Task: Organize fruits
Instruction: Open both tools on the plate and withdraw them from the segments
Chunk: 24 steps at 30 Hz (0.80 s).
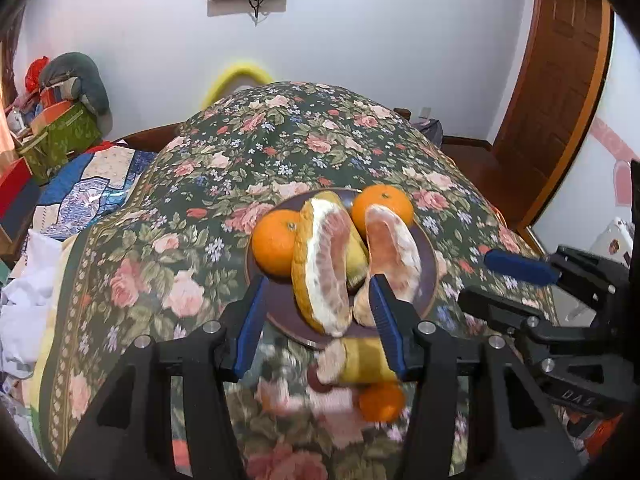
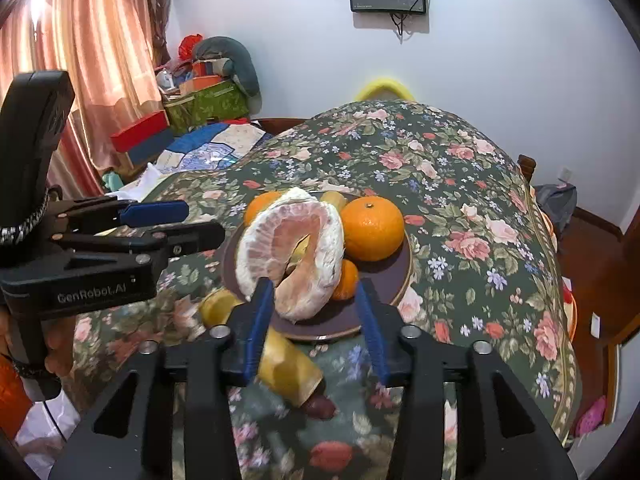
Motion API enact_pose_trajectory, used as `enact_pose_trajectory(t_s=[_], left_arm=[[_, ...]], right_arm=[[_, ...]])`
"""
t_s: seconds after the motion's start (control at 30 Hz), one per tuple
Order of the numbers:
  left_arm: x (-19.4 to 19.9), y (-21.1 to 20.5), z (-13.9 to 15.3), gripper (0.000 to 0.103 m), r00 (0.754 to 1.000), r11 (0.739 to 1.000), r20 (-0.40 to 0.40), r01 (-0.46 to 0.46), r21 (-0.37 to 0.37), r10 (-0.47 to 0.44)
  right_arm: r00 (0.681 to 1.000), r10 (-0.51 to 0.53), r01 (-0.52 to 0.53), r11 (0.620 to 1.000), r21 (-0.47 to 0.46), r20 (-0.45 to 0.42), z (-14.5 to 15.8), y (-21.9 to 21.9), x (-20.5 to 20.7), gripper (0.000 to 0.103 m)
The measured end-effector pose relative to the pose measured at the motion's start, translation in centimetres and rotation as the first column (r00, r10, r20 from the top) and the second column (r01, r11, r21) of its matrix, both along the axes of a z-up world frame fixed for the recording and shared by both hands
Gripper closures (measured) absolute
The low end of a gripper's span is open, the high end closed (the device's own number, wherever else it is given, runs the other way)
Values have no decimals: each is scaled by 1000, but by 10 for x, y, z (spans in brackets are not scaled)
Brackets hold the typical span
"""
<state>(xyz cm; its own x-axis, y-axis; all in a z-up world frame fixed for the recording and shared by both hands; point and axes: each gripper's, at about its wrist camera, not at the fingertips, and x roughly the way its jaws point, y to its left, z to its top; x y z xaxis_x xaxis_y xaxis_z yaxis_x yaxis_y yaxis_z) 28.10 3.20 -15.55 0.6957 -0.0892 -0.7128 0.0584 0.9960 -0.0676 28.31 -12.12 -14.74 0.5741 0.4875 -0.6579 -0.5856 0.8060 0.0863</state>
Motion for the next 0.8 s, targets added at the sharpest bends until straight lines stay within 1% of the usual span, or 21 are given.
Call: enact_pose_trajectory(t_s=[0.17,0.37,0.53,0.8], left_arm=[[-20,-6,-4,51,1000,1000,-25,10,-5,-10],[-37,-15,-22,51,997,1000,-80,22,-10,-23],[-42,-27,-39,51,991,999,-128,39,-1,-39],[-42,-41,-59,51,983,997,-168,76,4,-74]], right_arm=[[1000,-10,11,1000,-17,18,6,-8,-16,60],[1000,-18,19,999,-36,16,5,-18,-30,60],[1000,-22,22,999,-46,-4,-2,-27,-39,59],[998,-20,16,997,-70,-53,-22,-29,-41,58]])
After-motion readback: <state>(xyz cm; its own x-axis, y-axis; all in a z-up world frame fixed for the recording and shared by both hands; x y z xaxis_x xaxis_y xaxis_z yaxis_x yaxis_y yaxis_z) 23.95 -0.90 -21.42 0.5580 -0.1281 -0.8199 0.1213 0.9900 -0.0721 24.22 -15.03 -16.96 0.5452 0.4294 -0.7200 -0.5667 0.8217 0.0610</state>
